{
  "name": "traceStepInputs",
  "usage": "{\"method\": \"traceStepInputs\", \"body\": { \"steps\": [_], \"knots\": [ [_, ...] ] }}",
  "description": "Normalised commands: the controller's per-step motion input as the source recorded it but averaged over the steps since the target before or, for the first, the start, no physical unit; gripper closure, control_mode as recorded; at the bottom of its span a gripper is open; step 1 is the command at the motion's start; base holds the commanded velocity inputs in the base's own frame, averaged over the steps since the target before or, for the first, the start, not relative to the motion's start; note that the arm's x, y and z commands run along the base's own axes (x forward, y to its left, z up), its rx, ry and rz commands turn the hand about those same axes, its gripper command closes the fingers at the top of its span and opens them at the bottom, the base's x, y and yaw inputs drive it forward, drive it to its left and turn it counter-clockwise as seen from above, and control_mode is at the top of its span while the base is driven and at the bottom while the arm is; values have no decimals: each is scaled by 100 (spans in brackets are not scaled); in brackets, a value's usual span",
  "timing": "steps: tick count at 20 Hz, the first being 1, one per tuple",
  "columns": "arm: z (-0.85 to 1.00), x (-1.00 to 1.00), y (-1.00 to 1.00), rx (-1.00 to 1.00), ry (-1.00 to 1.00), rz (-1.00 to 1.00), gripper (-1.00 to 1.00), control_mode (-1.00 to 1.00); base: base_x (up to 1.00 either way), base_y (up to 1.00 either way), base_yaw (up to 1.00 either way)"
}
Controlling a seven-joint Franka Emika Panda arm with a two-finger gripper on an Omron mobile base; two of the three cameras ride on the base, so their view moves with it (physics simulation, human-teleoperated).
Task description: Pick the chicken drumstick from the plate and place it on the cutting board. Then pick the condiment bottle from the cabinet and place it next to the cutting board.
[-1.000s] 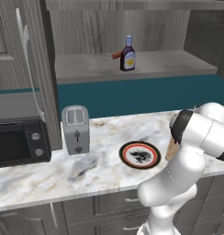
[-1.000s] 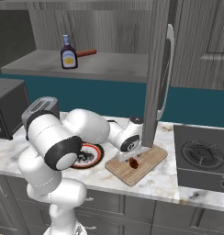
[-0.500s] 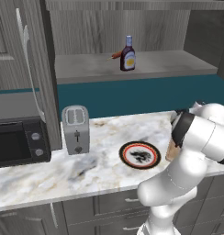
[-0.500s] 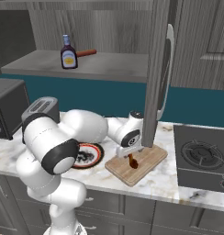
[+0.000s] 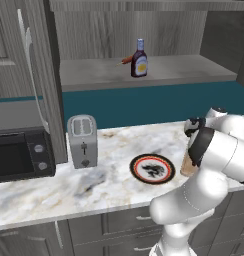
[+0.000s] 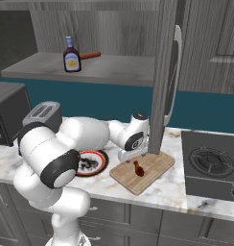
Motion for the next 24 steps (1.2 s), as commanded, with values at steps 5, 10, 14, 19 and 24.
{"method": "traceStepInputs", "body": {
  "steps": [5,10,14,19,24],
  "knots": [
    [13,-10,19,0,0,0,-100,-100,0,0,0],
    [12,-18,25,0,0,0,-100,-100,0,0,0],
    [5,-26,26,0,0,0,-100,-100,0,0,0],
    [4,-24,22,0,0,0,-100,-100,0,0,0],
    [11,-20,19,4,-2,0,-100,-100,0,0,0]
  ]
}}
